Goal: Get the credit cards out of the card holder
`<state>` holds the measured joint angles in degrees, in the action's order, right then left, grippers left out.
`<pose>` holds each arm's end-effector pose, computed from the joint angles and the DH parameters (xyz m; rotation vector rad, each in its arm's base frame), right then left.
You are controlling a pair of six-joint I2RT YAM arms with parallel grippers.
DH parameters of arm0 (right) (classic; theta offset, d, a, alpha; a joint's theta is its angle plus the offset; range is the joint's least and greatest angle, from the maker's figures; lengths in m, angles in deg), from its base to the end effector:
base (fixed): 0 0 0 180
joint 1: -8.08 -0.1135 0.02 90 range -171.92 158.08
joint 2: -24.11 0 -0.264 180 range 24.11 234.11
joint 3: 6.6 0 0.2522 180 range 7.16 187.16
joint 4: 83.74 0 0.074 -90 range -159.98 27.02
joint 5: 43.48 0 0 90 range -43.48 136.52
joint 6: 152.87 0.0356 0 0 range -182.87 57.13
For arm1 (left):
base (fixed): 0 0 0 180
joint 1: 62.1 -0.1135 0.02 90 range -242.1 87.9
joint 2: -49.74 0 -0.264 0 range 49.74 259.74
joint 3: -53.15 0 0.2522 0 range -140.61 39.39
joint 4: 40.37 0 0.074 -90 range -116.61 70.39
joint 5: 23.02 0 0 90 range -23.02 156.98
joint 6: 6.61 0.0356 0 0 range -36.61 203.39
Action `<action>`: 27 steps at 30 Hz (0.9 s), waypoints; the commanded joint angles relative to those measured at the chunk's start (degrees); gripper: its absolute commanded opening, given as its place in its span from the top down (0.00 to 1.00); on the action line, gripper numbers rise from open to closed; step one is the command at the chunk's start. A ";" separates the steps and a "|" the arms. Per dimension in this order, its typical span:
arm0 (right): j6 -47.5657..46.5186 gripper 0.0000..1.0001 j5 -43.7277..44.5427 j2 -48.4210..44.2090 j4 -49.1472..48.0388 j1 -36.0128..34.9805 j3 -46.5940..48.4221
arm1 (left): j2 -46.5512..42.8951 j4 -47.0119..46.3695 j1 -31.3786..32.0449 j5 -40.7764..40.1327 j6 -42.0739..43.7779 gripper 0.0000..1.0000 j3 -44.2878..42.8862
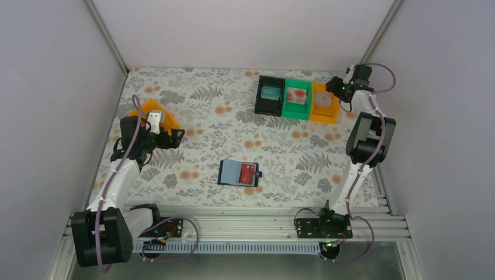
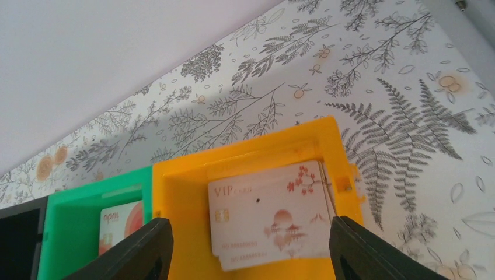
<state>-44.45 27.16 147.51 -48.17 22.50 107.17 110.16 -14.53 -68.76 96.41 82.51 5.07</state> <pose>0.4773 -0.1105 0.2154 0.5033 2.2894 0.4322 0.2191 0.0080 0.2243 0.1334 2.1806 -0.5153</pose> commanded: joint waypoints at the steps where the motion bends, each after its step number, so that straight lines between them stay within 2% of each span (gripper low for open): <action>1: 2.13 0.32 5.86 -10.36 -12.37 -3.41 -9.89 | -1.57 -1.33 -0.29 2.81 -0.70 0.00 0.22; 5: 5.27 0.32 12.13 -19.30 -18.60 -5.89 -21.22 | -2.65 -0.82 1.04 3.43 -2.89 0.00 -0.91; 9: 6.89 0.31 17.47 -27.35 -21.13 -8.33 -29.05 | -3.43 -0.14 7.55 3.94 -4.98 0.00 -1.65; 12: 5.98 0.32 20.72 -33.89 -17.98 -9.83 -30.22 | -2.67 0.57 13.28 3.00 -6.72 0.01 -1.86; 15: 5.01 0.33 18.27 -38.40 -11.57 -12.96 -30.51 | -0.64 0.79 17.33 2.35 -9.33 0.01 -0.62; 18: 4.93 0.34 17.02 -42.78 -3.52 -20.21 -33.30 | 2.69 0.88 21.97 1.08 -9.40 0.01 -1.00; 21: 7.80 0.34 13.57 -47.11 0.98 -29.11 -40.17 | 7.13 0.78 25.31 2.10 -10.21 0.00 -1.57; 27: 19.06 0.35 10.15 -53.21 4.88 -44.09 -55.38 | 12.93 -1.73 26.32 4.58 -16.27 0.00 3.06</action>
<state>-33.52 39.53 96.86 -50.32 -15.03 59.52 121.48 -14.42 -42.97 98.80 71.18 5.28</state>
